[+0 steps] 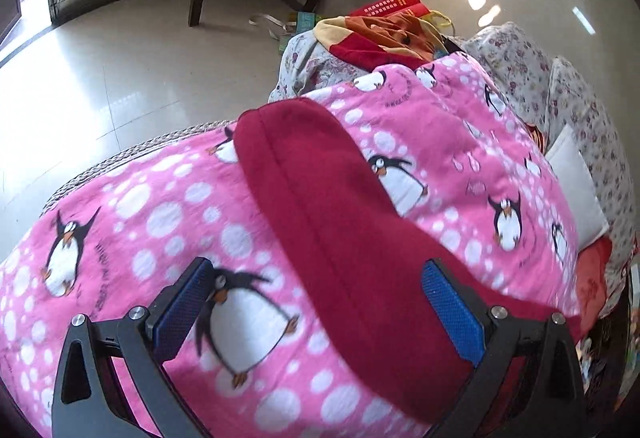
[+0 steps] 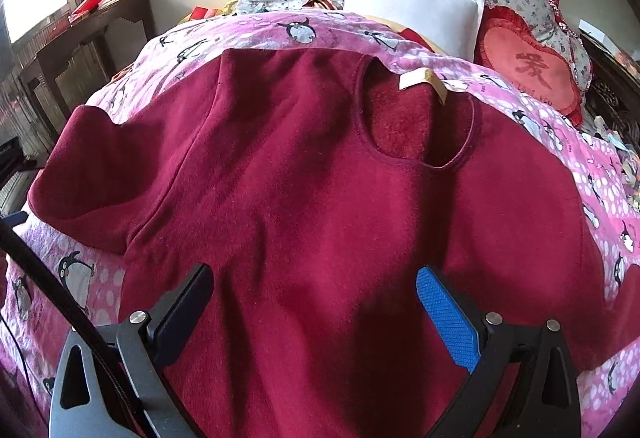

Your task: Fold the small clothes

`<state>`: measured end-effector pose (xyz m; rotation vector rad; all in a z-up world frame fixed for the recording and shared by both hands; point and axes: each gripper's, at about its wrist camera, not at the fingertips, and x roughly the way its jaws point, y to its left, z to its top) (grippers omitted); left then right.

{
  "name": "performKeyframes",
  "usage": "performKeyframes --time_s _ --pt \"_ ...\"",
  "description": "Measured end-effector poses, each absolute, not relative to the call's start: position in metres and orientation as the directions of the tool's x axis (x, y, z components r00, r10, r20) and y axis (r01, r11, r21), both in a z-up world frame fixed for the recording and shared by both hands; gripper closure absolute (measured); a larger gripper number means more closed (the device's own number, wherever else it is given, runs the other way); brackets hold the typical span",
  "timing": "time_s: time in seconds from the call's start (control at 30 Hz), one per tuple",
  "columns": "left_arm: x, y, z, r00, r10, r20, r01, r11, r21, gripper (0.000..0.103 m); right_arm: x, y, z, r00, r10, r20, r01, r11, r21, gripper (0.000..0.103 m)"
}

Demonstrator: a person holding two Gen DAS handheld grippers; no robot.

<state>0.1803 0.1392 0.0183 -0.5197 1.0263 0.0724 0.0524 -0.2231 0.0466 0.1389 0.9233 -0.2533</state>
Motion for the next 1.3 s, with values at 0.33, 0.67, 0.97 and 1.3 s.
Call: performKeyframes --time_s 0.33,0.67,0.97,1.3 --pt "0.178 0.136 0.061 0.596 -0.250 -0.763 -0.173 0.888 -0.427 0.098 0.044 -0.233 0.052 0.591 -0.154 -0.792 0.278 0.960 0.021 0.000" --pt "0.090 0.016 0.201 0.774 -0.329 -0.541 0.205 0.939 -0.277 0.098 0.009 -0.284 0.075 0.614 -0.196 -0.764 0.353 0.934 0.044 0.000" --pt "0.025 -0.198 0.116 0.541 -0.507 -0.671 0.597 0.794 -0.119 0.097 -0.048 -0.370 0.076 0.559 -0.310 -0.769 0.514 0.857 0.029 0.000" --pt "-0.016 -0.223 0.080 0.380 -0.589 -0.714 0.765 0.634 -0.116 0.030 -0.091 -0.419 0.078 0.536 -0.342 -0.772 0.603 0.795 0.066 0.000"
